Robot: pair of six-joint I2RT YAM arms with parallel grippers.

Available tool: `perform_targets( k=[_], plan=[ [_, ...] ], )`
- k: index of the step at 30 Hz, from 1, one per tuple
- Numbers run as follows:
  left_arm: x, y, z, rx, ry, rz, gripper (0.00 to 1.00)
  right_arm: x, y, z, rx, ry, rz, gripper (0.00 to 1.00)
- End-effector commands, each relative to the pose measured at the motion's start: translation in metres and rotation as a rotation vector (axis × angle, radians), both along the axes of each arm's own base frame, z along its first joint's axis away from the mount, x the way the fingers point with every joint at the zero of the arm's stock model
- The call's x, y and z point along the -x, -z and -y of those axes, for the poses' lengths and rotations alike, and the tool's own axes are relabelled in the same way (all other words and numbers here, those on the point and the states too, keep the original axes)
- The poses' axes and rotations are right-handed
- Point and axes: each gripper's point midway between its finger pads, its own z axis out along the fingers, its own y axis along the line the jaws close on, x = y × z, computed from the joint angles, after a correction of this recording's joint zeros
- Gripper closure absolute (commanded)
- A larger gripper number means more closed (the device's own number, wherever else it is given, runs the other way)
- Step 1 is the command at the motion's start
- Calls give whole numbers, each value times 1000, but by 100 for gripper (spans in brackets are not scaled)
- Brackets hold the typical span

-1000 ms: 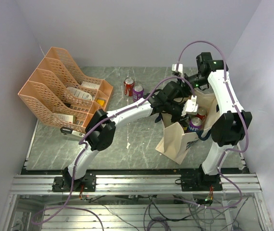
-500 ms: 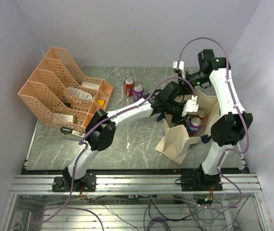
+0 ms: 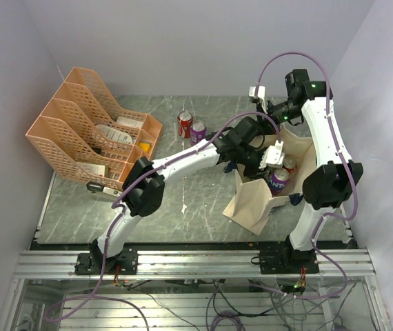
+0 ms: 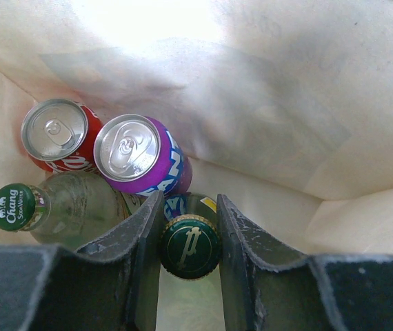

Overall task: Place the beverage into the canvas bag
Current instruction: Place the drink in the canvas bag.

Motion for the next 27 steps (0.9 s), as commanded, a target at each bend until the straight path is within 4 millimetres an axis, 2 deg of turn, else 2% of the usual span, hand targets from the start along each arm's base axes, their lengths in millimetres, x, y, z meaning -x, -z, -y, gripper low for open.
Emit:
perform_targets(
  k=[1,6,9,12,16,20,27],
  plan=[
    [15,-32,-4,47,63,13,93,-10,-47,-10,-82,-19,156,100],
    [9,-8,-3,10,65,41,93,-5,-31,-11,-86,-15,108,100],
    [3,0,1,-1,59,54,93,-4,-18,-10,-87,5,79,100],
    [-6,-2,9,10,11,48,93,-3,-6,-9,-76,21,60,97],
    [-26,-12,17,47,-142,35,93,-1,4,-6,-66,41,39,89],
    [-23,-10,12,38,-118,55,92,-1,6,-6,-69,54,31,82],
    [-14,-2,5,-27,-62,49,69,-6,4,-7,-76,66,33,79]
  ],
)
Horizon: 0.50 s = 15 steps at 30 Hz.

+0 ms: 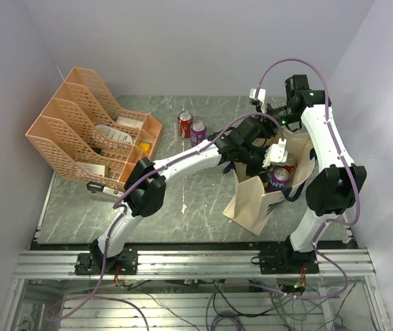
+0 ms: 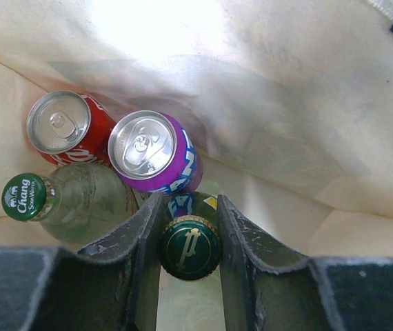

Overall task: Place the beverage into the canvas bag
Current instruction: Place the drink in the canvas bag.

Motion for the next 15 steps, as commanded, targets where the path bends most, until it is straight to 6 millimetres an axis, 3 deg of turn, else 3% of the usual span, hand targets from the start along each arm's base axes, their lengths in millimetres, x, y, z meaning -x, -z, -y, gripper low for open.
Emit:
perform_targets(
  k=[1,9,15],
  plan=[
    [-2,-3,-1,-14,15,41,66,-2,-10,-3,-27,9,19,79],
    [-2,-6,5,-7,3,15,46,-3,-8,-2,-22,14,17,79],
    [2,-4,12,-4,7,-10,43,-2,-9,-3,-27,12,17,79]
  ],
)
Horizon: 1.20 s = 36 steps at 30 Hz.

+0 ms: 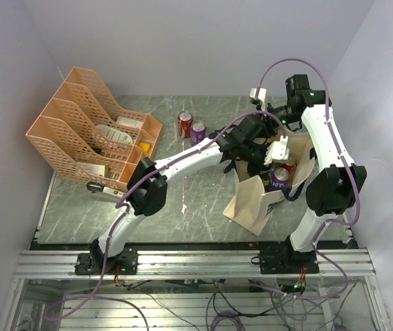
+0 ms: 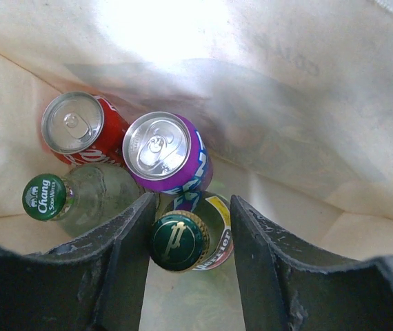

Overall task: Place the beverage into the canvas bag
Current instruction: Place the drink in the canvas bag.

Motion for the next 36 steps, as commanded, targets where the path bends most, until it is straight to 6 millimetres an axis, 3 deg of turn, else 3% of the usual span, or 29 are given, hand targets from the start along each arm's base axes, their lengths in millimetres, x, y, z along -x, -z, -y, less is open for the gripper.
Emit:
perform_targets(
  k=[1,8,11,13,24,27,36],
  plan=[
    [7,-2,8,10,13,-19,43,0,-8,-3,-24,-5,19,79],
    [5,-4,7,6,4,-2,33,3,-8,-2,-23,-4,18,79],
    [1,-11,8,17,-19,10,9,4,-12,-5,-37,0,17,78],
    [-1,-20,8,33,-34,19,4,4,-14,-5,-42,7,17,75],
    [6,-66,-3,87,-13,72,1,-4,-28,-10,-97,76,19,62],
    [11,-78,-10,88,9,96,1,-7,-35,-11,-117,100,34,53],
    [16,-124,-41,101,-21,118,2,-14,-64,-11,-189,182,88,45]
  ],
)
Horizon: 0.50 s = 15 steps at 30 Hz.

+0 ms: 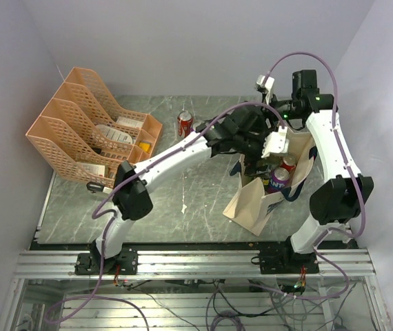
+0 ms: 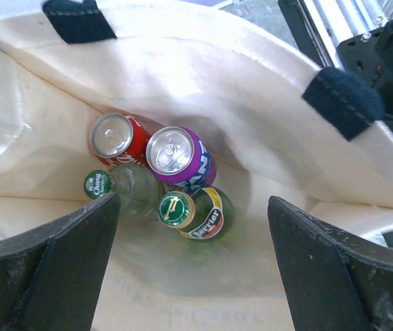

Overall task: Place the beverage into the canvas bag
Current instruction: Place the drink in the canvas bag, then move the drink to the center of the board.

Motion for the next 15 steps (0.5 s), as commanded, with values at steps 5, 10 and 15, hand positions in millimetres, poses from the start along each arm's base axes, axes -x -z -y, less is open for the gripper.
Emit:
perform_targets(
  k=[5,10,15],
  plan=[
    [11,-86,-45,90,-39,68,2,-16,-54,9,-118,153,112,42],
    [6,-121,-76,141,-132,49,2,-26,-82,17,-162,225,154,40],
    [-55,-147,-117,218,-453,-31,2,-32,-109,27,-178,312,235,38]
  ],
)
